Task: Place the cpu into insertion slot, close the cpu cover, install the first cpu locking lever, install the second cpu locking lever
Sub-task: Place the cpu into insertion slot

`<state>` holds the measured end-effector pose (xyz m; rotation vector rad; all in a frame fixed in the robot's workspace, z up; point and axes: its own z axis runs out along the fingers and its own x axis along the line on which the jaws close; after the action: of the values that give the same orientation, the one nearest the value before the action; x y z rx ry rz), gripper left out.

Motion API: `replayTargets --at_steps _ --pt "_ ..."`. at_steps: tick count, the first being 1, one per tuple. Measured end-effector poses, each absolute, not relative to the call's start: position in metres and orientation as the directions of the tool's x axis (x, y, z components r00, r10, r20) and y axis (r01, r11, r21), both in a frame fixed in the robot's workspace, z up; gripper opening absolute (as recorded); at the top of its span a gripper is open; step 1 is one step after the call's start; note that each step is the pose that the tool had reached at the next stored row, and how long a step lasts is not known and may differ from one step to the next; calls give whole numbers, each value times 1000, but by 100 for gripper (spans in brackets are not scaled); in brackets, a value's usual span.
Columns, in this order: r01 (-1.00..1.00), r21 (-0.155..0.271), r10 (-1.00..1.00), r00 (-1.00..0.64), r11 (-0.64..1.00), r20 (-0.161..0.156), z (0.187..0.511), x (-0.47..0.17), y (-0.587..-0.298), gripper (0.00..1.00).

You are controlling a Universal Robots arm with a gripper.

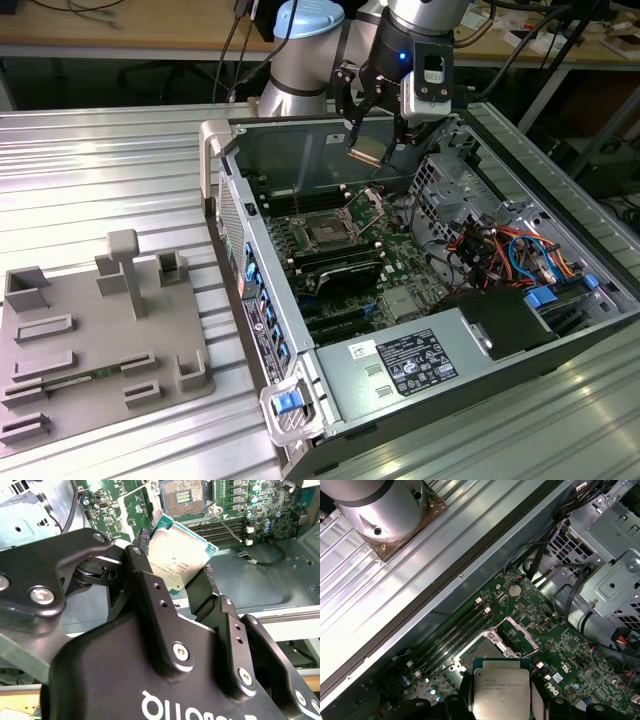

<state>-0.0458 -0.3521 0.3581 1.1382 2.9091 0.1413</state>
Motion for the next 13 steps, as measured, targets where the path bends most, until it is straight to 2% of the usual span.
replayTargets --at_steps 13 --pt "758 89 760 -649 646 19 357 -46 -352 55"
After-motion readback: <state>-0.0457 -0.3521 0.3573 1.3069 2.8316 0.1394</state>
